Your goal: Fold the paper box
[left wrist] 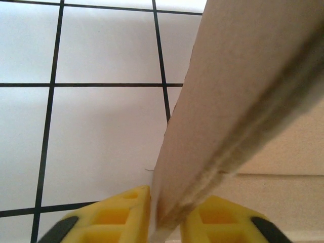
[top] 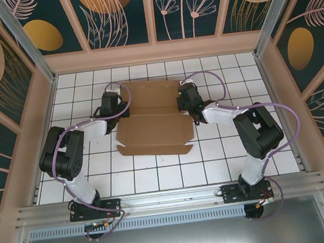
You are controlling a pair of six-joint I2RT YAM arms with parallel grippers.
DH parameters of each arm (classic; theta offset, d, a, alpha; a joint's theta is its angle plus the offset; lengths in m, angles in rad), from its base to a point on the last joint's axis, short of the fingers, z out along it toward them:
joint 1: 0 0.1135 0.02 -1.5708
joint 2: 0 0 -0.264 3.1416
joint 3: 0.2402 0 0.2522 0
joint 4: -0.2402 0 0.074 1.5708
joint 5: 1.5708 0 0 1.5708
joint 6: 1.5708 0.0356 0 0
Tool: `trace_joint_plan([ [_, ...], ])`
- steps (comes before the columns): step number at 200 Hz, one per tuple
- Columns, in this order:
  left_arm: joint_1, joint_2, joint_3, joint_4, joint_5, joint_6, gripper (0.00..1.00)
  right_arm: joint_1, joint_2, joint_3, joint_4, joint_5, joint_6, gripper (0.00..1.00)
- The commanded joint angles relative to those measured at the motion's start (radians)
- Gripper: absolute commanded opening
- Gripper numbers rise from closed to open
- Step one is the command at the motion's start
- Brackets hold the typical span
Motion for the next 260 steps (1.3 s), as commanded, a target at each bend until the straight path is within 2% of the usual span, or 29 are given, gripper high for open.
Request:
trace_joint_plan([
  [1, 0.007, 0.0, 0.028, 0.01, -0.053, -0.027, 0.13, 0.002, -0.019, -0.022, -0.062, 0.008, -0.005, 0.0],
  [23, 0.007, 0.004, 0.037, 0.003, -0.1, -0.052, 0.02, 0.017, -0.012, -0.007, -0.089, 0.053, 0.015, 0.0],
  [50, 0.006, -0.003, 0.035, -0.02, -0.187, -0.086, 0.0, 0.029, -0.014, -0.006, -0.109, 0.087, 0.052, 0.0],
  [78, 0.005, 0.002, 0.024, -0.003, -0.123, -0.093, 0.0, 0.03, -0.01, -0.007, -0.112, 0.07, 0.062, 0.0],
  [94, 0.006, -0.007, 0.001, 0.027, -0.078, -0.104, 0.09, 0.031, -0.011, -0.019, -0.095, 0.069, 0.054, 0.0],
  [116, 0.005, -0.03, -0.032, 0.068, -0.003, -0.121, 0.3, 0.029, -0.014, -0.032, -0.074, 0.07, 0.029, 0.0],
  [144, 0.008, -0.116, -0.085, 0.105, 0.013, -0.141, 0.43, 0.024, -0.014, -0.035, -0.055, 0.074, 0.0, 0.0],
  [199, 0.014, -0.309, -0.193, 0.149, 0.057, -0.141, 0.47, 0.003, -0.025, -0.046, -0.025, 0.079, -0.04, 0.0],
  [236, 0.015, -0.408, -0.244, 0.207, 0.166, -0.145, 0.46, -0.002, -0.037, -0.054, -0.002, 0.066, -0.048, 0.0],
  [260, 0.015, -0.443, -0.233, 0.247, 0.194, -0.156, 0.46, -0.002, -0.039, -0.053, 0.003, 0.075, -0.05, 0.02],
])
